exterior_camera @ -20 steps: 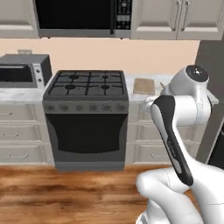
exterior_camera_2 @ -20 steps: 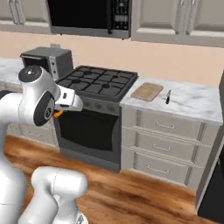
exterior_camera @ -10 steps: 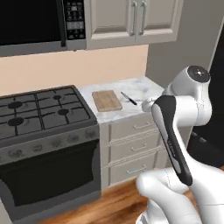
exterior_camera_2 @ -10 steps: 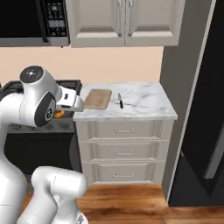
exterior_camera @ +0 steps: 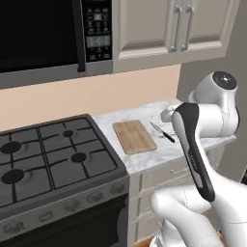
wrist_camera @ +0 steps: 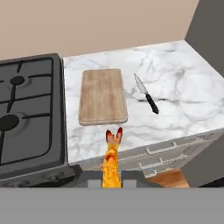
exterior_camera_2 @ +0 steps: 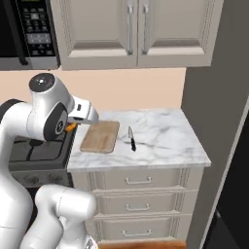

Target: Retrieve the shrimp from the fridge and place it on the cutting board.

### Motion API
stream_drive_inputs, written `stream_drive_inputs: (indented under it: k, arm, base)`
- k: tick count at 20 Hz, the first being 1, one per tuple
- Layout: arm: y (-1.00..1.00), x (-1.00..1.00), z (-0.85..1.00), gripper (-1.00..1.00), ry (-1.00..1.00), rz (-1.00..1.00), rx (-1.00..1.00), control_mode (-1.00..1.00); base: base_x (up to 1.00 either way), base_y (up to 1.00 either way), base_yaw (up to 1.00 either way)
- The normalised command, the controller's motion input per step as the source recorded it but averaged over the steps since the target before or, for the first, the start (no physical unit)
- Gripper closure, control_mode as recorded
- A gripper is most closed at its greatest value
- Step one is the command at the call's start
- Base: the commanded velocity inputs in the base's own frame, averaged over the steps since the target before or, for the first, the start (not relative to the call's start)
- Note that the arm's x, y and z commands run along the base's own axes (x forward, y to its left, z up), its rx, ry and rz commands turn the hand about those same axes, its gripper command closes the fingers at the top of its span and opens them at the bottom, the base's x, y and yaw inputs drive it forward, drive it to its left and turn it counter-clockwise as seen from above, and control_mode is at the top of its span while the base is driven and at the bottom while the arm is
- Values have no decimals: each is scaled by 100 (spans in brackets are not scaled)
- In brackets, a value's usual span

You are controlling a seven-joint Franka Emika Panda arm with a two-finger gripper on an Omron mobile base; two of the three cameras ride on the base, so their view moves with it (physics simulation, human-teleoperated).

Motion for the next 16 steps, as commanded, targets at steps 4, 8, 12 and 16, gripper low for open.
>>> stream_drive_inputs:
  k: [4, 8, 12, 16]
  arm:
    - [0, 0, 0, 100, 0, 0, 0, 100]
    - [0, 0, 0, 100, 0, 0, 0, 100]
    - [0, 0, 0, 100, 0, 0, 0, 100]
    - [0, 0, 0, 100, 0, 0, 0, 100]
  base:
    - [100, -8, 12]
    - [94, -43, 15]
    - [86, -53, 19]
    - [92, -53, 22]
